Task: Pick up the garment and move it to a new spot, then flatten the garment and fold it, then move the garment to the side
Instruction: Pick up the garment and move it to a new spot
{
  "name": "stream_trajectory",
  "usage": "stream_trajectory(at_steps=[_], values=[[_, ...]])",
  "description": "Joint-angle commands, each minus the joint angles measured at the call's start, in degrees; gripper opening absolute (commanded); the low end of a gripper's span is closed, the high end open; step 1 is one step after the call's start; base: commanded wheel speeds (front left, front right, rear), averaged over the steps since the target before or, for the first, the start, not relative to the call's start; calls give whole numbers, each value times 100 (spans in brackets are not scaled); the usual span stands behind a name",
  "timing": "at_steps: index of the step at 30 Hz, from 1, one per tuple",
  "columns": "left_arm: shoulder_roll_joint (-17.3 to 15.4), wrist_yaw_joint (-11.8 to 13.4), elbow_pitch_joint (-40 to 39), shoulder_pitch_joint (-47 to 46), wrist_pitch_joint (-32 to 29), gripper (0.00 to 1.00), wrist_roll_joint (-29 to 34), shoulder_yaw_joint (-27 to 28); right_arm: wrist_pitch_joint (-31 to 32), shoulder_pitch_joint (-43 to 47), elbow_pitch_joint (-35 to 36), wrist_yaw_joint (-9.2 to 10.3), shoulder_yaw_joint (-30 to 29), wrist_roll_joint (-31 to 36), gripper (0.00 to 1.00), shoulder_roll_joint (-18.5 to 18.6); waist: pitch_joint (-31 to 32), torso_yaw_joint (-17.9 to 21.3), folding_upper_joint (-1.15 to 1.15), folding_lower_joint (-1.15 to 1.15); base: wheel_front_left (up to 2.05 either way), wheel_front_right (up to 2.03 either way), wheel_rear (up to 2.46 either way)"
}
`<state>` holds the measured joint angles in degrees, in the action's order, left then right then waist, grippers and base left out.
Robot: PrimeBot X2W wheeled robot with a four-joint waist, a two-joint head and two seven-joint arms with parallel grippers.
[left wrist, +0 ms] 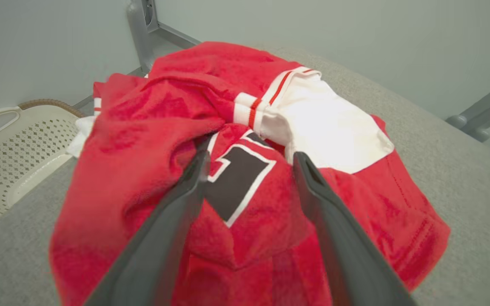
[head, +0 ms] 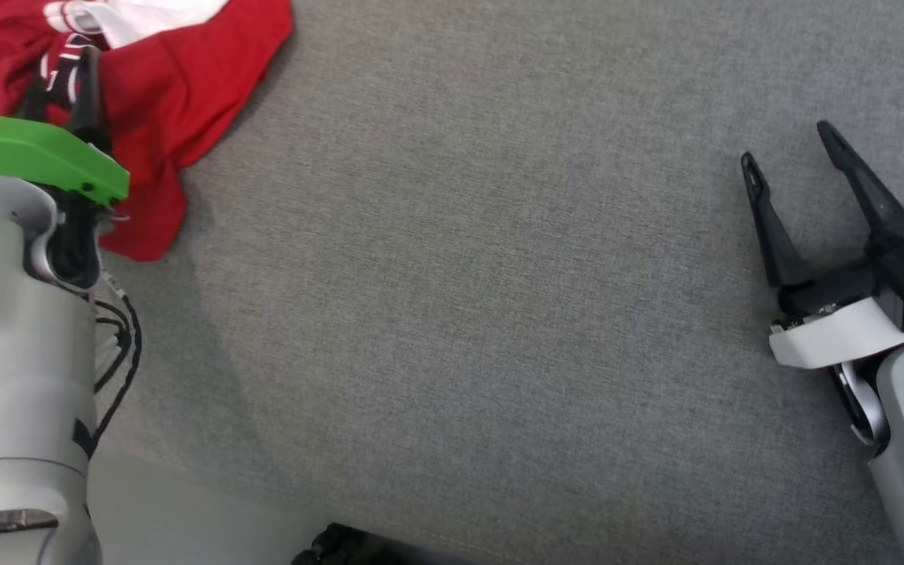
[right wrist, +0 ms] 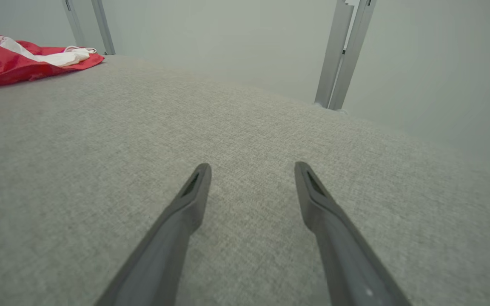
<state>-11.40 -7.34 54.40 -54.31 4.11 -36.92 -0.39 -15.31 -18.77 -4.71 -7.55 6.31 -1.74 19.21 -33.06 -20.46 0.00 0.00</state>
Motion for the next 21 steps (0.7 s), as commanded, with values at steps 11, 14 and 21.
stream_trajectory(at_steps=[11, 14, 21], values=[[-442, -11, 1236, -404, -408, 0, -241, 2, 105, 349, -594, 20, -154, -78, 100, -164, -662, 822, 0, 0, 0, 0, 0], [-568, -36, 944, -367, -254, 0, -204, -204, 105, 468, -622, 18, -87, -118, 100, -349, -329, 785, 0, 0, 0, 0, 0], [-947, -20, -304, -23, -226, 0, -523, -767, 85, 685, -710, 7, 61, -193, 100, -843, 696, 825, 0, 0, 0, 0, 0]])
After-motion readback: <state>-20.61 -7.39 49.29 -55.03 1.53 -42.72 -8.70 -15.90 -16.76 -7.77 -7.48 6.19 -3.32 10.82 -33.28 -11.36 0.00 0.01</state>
